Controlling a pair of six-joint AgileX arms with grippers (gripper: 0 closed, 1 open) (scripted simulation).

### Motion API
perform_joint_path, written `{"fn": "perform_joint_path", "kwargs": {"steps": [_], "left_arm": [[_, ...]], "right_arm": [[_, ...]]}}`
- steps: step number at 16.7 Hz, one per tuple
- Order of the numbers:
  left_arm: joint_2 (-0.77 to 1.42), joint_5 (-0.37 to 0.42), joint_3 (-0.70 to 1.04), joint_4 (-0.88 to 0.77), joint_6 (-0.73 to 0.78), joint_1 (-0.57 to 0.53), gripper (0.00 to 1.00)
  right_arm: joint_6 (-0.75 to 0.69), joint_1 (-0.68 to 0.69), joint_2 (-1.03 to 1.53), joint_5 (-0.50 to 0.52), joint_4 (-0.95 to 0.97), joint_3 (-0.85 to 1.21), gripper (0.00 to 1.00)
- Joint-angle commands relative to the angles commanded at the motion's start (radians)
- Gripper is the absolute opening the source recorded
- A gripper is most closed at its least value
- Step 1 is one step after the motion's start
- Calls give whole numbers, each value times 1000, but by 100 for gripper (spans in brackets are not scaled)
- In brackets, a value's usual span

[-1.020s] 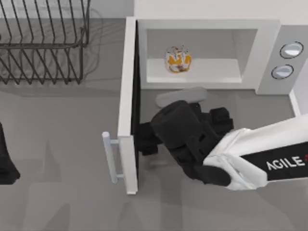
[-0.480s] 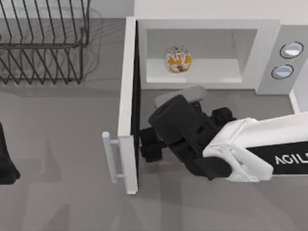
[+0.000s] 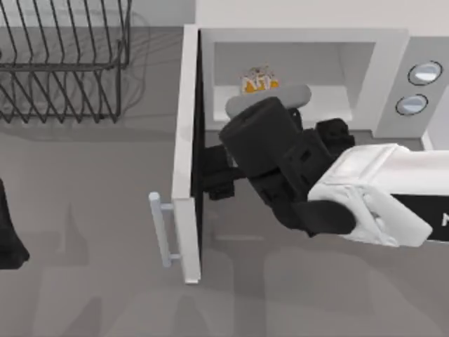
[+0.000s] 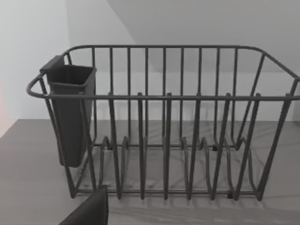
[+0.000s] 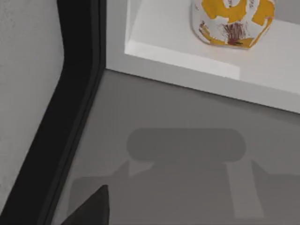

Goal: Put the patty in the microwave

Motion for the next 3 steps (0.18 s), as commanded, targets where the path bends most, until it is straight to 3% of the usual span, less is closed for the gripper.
{"fn": "perform_joint_path", "kwargs": {"steps": [3], "left_arm": [[0, 0, 0, 0, 0, 0, 100]], "right_arm": [[-2, -1, -13, 8, 2, 9, 100]]}}
